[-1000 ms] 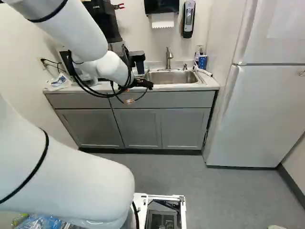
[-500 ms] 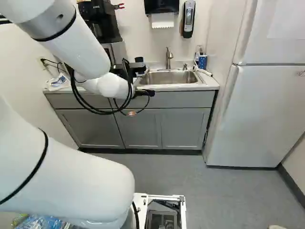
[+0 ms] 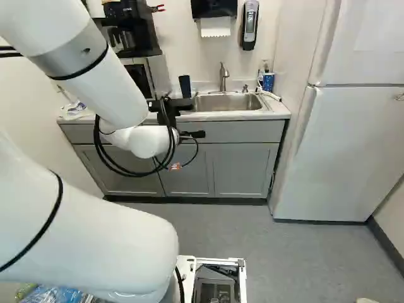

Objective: Rinse the cup and place it in the tray

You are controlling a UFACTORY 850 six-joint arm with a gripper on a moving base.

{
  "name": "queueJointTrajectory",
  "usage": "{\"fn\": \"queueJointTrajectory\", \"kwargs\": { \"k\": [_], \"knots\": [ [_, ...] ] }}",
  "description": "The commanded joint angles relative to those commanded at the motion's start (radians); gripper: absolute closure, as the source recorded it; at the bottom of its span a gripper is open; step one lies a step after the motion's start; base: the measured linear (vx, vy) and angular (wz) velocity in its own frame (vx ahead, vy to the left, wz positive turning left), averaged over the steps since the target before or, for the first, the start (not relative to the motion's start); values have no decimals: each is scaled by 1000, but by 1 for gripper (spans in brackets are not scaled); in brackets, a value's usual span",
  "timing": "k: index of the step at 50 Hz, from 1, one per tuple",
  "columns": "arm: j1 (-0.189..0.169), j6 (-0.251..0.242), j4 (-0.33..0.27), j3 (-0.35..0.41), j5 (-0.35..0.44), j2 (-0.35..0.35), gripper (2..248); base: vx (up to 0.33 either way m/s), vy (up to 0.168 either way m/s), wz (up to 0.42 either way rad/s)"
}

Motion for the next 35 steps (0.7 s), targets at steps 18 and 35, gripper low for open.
{"fn": "queueJointTrajectory", "kwargs": {
  "k": [18,35],
  "knots": [
    [-1,37,-34,79,124,2,3,0,0,0],
    [-2,62,-57,132,206,4,3,0,0,0]
  ]
}}
